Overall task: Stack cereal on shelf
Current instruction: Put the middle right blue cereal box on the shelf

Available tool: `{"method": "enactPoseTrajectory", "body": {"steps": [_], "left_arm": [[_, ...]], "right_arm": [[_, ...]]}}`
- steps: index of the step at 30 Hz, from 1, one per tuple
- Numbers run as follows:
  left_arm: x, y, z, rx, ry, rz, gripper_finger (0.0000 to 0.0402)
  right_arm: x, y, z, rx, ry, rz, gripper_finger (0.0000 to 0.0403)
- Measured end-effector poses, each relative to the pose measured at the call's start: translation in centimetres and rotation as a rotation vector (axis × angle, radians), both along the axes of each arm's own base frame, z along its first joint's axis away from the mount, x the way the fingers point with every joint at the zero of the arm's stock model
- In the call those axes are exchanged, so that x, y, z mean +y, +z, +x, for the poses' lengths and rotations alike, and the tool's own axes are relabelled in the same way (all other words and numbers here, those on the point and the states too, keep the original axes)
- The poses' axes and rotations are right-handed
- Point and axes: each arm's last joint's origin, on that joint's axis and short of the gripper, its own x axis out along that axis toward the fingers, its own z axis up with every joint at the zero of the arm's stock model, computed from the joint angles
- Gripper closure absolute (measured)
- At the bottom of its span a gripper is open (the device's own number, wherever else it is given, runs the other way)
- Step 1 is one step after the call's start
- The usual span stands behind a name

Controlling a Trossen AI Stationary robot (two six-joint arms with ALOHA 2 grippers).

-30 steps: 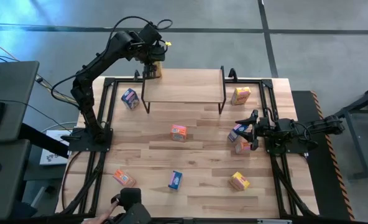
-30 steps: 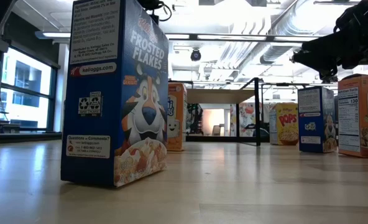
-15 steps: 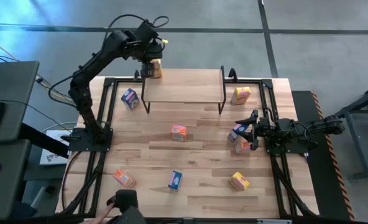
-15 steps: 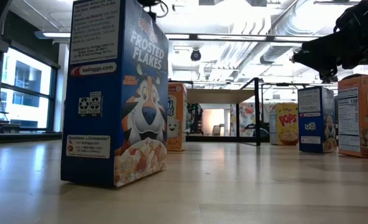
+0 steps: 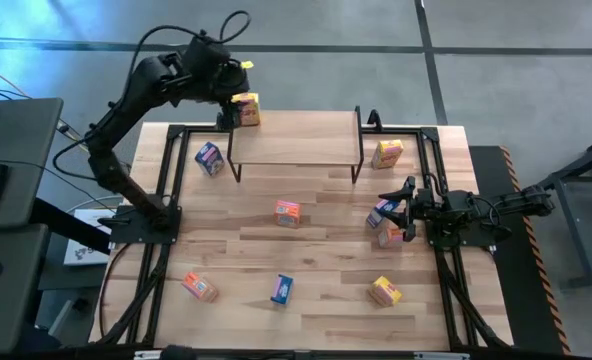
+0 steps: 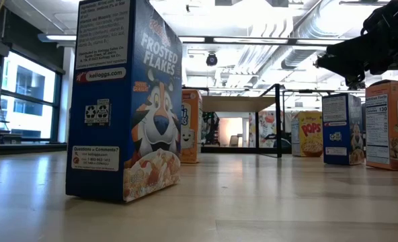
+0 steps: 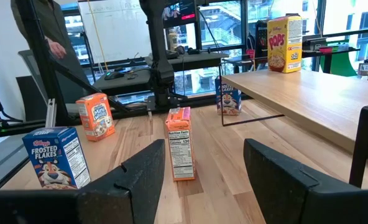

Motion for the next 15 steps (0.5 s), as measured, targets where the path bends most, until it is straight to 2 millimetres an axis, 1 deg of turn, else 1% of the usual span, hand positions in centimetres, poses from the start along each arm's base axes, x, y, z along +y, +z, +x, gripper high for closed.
{"method": "enactPoseTrajectory", "body": {"steps": [7,15], "left_arm": [[-1.9,0.7,-0.1,-0.08,0.021,-0.046,0.0181],[-3.9,0.7,0.9,-0.121,0.001,-0.105,0.0181]], "right_arm": [[0.0,0.0,0.0,0.0,0.0,0.0,0.0192],[0.0,0.0,0.0,0.0,0.0,0.0,0.0192]]}}
